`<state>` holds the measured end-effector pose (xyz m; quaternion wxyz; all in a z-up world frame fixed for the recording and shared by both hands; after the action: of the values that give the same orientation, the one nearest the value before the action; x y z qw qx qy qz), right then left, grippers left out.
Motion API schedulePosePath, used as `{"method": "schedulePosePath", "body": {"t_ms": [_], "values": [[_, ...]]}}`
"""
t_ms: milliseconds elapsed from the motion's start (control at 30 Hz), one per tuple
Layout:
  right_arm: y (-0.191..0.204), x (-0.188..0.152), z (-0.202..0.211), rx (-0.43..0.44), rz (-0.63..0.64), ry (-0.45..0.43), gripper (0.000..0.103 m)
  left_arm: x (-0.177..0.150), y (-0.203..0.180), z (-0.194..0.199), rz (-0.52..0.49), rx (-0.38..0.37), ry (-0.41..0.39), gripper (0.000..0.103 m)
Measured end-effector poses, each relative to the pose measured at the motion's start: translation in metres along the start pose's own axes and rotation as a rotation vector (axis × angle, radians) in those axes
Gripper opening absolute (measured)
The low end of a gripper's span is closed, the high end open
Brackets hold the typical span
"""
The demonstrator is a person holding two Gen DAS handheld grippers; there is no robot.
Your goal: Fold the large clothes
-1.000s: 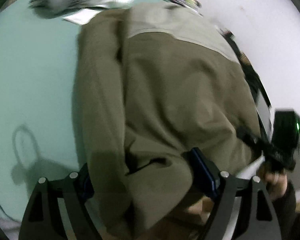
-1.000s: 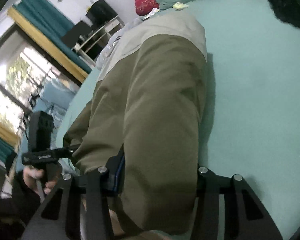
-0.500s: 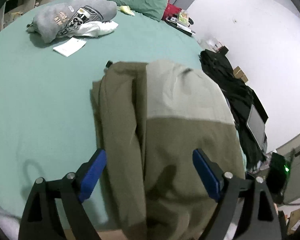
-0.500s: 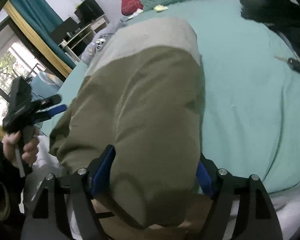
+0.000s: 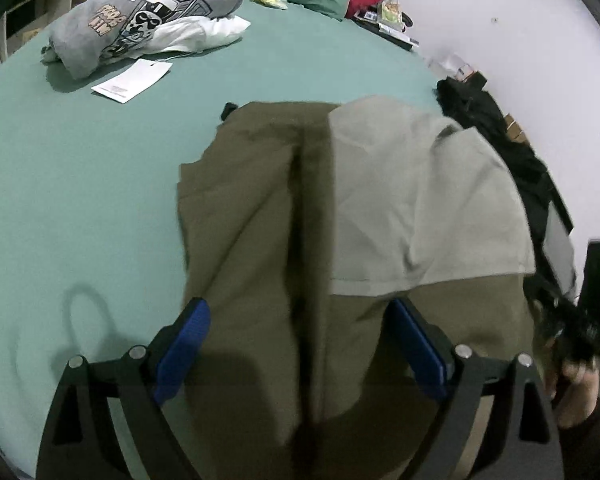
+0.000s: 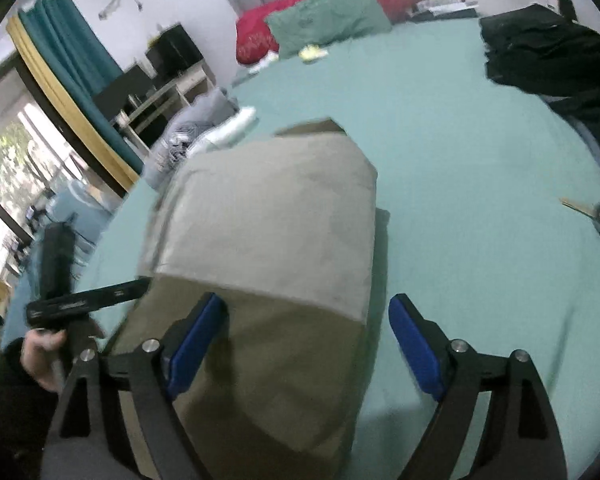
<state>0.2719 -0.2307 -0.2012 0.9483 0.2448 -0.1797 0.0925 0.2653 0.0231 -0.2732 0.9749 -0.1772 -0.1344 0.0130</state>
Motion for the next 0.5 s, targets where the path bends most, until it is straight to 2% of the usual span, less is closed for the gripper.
{"method": "schedulePosePath", "body": {"t_ms": [33,67,100,167,300,333,467,500], "values": [[0.002,0.003,-0.007,0.018,0.001,0.005,0.085,-0.002,0.006,-0.004,0.004,0.009,0.014,0.098],[0.004,0.003,-0.014,0.017,0.004,0.009,0.092,-0.005,0.012,-0.008,0.023,0.036,0.031,0.103],[0.005,0.003,-0.020,0.011,0.012,0.010,0.095,-0.008,0.021,-0.010,0.045,0.025,0.047,0.103],[0.001,0.001,-0.026,0.036,0.001,0.004,0.096,-0.013,0.032,-0.010,0.060,-0.046,0.042,0.102],[-0.011,0.000,-0.034,0.127,-0.051,0.008,0.097,-0.015,0.030,-0.011,0.042,-0.075,0.047,0.103],[-0.014,0.000,-0.036,0.150,-0.067,0.010,0.097,-0.015,0.030,-0.011,0.052,-0.101,0.048,0.103],[-0.025,-0.003,-0.042,0.236,-0.126,0.029,0.097,-0.018,0.010,-0.018,0.047,-0.288,0.070,0.103],[-0.025,-0.003,-0.043,0.241,-0.129,0.028,0.097,-0.019,0.005,-0.022,0.036,-0.295,0.079,0.103]]}}
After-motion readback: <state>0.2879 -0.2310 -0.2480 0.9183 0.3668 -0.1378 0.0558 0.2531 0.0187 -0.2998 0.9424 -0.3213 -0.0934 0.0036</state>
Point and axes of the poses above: each gripper's, at about its wrist camera, not at the fingertips, and z roughly against the way its jaws point, y to its left, x to its top, the point moved 4 cm from there along -z, roughly the way its jaws point, and after that the axes turned 11 degrees about y, right-handed, at the moved point
